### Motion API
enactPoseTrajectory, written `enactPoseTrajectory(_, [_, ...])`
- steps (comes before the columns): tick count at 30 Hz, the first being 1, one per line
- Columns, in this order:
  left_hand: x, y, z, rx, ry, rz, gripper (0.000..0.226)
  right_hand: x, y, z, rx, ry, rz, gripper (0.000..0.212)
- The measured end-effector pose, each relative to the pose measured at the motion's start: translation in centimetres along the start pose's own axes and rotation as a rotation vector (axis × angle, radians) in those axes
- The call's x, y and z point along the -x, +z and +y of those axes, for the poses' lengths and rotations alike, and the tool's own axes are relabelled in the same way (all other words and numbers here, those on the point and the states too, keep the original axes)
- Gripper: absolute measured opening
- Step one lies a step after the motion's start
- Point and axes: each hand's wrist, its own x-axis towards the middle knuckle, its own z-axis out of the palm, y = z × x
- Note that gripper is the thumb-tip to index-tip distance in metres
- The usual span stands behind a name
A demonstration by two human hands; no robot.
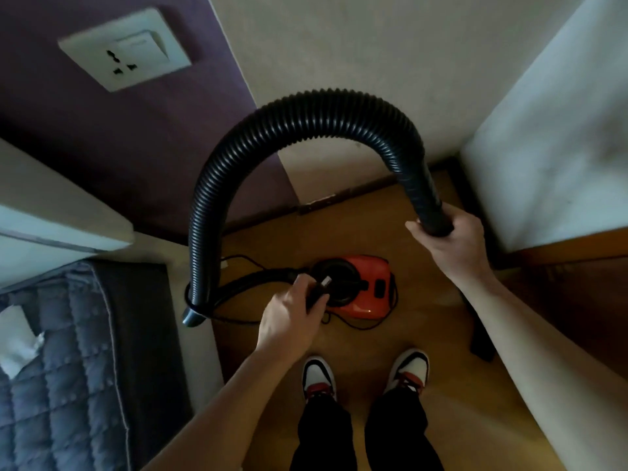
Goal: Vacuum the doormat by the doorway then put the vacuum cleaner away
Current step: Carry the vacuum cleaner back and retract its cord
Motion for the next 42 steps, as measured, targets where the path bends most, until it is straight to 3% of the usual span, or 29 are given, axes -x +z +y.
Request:
enactPoseTrajectory(5, [-3.8, 4.5, -1.9, -0.18, -0.087, -0.132, 0.016, -0.1, 0.6, 2.3, 0.017, -0.061, 0.001, 0.024])
enactPoseTrajectory(10, [-6.9, 8.7, -3.7, -0.407, -0.007, -0.3, 0.023, -1.1, 0.9, 4.6, 0.031, -0.06, -0.103, 0.023])
enactPoseTrajectory(14, [-8.3, 11.9, -6.2, -0.636, 0.189, -0.349, 0.039, -1.8, 1.3, 6.7, 0.03, -0.071, -0.198, 0.019])
enactPoseTrajectory(18, [-9.8, 14.9, -9.1, -0.548, 0.216, -0.372, 0.046, -2.7, 1.9, 7.8, 0.007, -0.128, -0.243, 0.021])
enactPoseTrajectory(23, [-11.9, 17.4, -10.8, -0.408, 0.288, -0.199, 0.035, -3.3, 2.3, 8.5, -0.01, -0.137, -0.283, 0.022])
enactPoseTrajectory(33, [-14.9, 18.1, -11.8, -0.129, 0.204, -0.279, 0.034, -3.6, 4.8, 10.0, -0.016, -0.169, -0.273, 0.023])
enactPoseTrajectory(39, [-16.0, 17.8, -11.1, -0.28, 0.191, -0.362, 0.052, -3.7, 6.4, 9.9, -0.017, -0.155, -0.259, 0.035])
enactPoseTrajectory(42, [-16.6, 17.5, -10.5, -0.304, 0.15, -0.394, 0.03, -3.8, 6.7, 9.9, -0.017, -0.13, -0.283, 0.034])
